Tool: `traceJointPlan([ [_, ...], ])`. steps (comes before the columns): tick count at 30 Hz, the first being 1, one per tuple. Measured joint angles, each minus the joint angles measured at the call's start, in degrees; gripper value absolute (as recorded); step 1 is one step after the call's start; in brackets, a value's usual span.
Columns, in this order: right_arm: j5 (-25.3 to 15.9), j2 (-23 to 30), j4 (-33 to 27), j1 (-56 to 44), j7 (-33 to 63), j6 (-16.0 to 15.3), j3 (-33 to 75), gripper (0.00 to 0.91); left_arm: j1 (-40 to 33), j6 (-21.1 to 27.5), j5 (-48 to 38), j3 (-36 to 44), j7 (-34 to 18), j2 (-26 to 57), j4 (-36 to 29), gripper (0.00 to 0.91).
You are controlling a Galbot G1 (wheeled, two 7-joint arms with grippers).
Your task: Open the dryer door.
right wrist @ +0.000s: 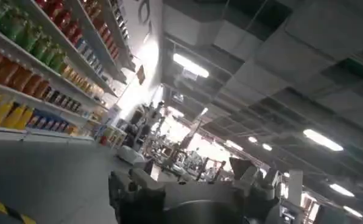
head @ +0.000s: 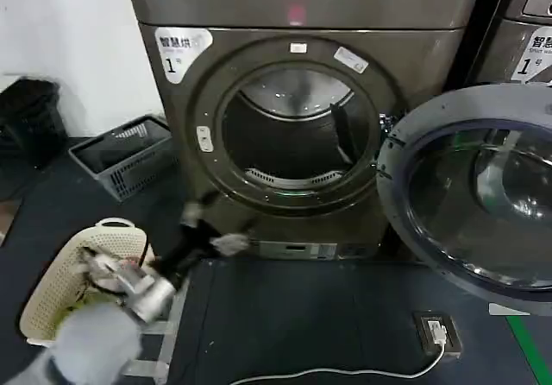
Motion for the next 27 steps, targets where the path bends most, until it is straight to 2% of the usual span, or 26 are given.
traceJointPlan([
  [5, 0.4, 0.1, -0.2, 0.6, -0.3, 0.2, -1.1, 0.907, 4.0, 9.4, -10.7, -12.3, -5.9, 1.3, 0.5, 0.907],
  [8, 1.0, 0.1, 0.0, 0.7, -0.7, 0.5, -1.5, 0.907, 6.0, 16.9, -16.5, -18.3, -9.6, 2.3, 0.7, 0.907],
  [10, 1.5, 0.0, -0.2, 0.6, -0.9, 0.6, -1.5, 0.907, 6.9, 19.3, -21.4, -22.0, -12.5, 3.1, 1.7, 0.907],
  [14, 2.0, -0.1, -1.1, 0.6, -1.5, 1.4, -1.5, 0.907, 8.8, 19.8, -32.4, -27.2, -18.8, 5.3, 5.4, 0.907],
  [18, 1.9, 0.0, -1.9, 0.7, -1.8, 2.4, -2.0, 0.907, 8.7, 19.8, -40.2, -27.8, -26.1, 6.9, 10.1, 0.907],
  [23, 1.8, 0.3, -2.6, 1.0, -2.1, 3.6, -2.9, 0.907, 5.8, 19.8, -46.8, -23.4, -37.3, 7.9, 16.8, 0.907],
  [27, 1.6, 0.8, -2.7, 1.2, -2.2, 4.3, -3.7, 0.907, 3.7, 19.8, -52.1, -20.0, -42.7, 8.8, 20.3, 0.907],
])
